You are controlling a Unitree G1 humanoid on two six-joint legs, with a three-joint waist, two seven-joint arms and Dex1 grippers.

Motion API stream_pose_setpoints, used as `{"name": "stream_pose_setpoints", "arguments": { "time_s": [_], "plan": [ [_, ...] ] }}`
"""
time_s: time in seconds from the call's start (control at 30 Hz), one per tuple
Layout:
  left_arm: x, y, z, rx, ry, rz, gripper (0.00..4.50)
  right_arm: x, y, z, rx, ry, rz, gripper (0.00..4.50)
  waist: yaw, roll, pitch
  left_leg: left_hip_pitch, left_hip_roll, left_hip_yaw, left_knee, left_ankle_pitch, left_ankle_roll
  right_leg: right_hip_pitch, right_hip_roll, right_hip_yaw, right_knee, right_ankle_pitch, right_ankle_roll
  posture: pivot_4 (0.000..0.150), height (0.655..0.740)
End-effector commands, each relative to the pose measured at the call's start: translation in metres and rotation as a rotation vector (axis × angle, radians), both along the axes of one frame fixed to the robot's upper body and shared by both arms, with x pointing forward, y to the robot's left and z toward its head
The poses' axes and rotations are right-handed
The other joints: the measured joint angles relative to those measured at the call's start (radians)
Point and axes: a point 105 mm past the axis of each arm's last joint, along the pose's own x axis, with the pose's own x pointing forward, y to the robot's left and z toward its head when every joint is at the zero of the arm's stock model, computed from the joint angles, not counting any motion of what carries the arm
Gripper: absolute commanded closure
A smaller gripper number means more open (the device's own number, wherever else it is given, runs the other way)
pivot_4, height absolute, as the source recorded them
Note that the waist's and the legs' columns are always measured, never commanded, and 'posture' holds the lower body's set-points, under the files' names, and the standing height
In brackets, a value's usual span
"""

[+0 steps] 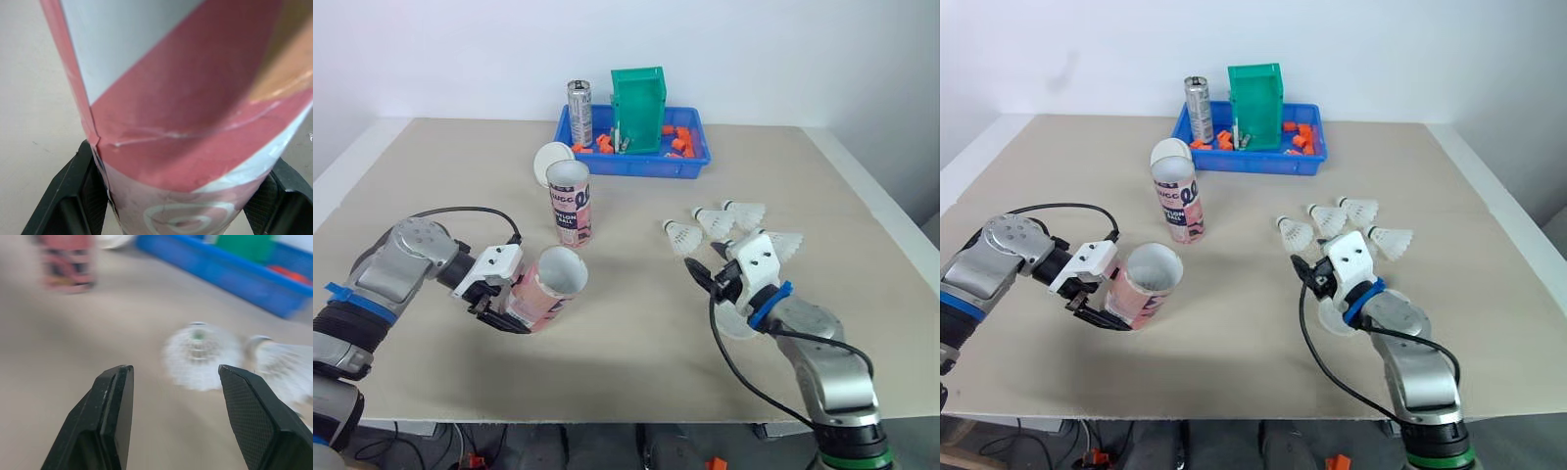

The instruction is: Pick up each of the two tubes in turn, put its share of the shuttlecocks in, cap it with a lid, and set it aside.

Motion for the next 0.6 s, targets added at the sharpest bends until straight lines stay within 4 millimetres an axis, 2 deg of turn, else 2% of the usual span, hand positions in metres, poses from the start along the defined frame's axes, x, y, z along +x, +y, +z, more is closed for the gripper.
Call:
{"name": "stream_pose_setpoints", "arguments": {
  "time_s": [0.03,0.23,0.6],
  "plan": [
    [-0.002,0.005,-0.010,0.039,0.022,0.009,1.26,0.014,0.006,0.003,0.013,-0.022,-0.059,1.50,0.000,0.000,0.000,0.000,0.000,0.000,0.000,0.000,0.000,0.000,0.000,0.000,0.000,0.000,0.000,0.150,0.7083],
    [0.001,0.004,-0.008,0.032,0.009,0.011,1.26,0.022,0.026,-0.001,0.047,-0.003,-0.011,1.50,0.004,0.000,0.000,-0.001,0.000,0.000,-0.002,0.000,0.000,0.000,0.001,0.000,0.000,-0.001,0.000,0.150,0.7083],
    [-0.002,0.005,-0.007,0.024,0.008,0.017,1.26,0.040,0.026,-0.024,0.055,0.046,-0.068,1.50,0.003,0.000,0.000,-0.001,0.000,0.000,-0.002,0.000,0.001,0.000,0.001,0.000,0.000,-0.001,0.001,0.150,0.7083]
  ]
}}
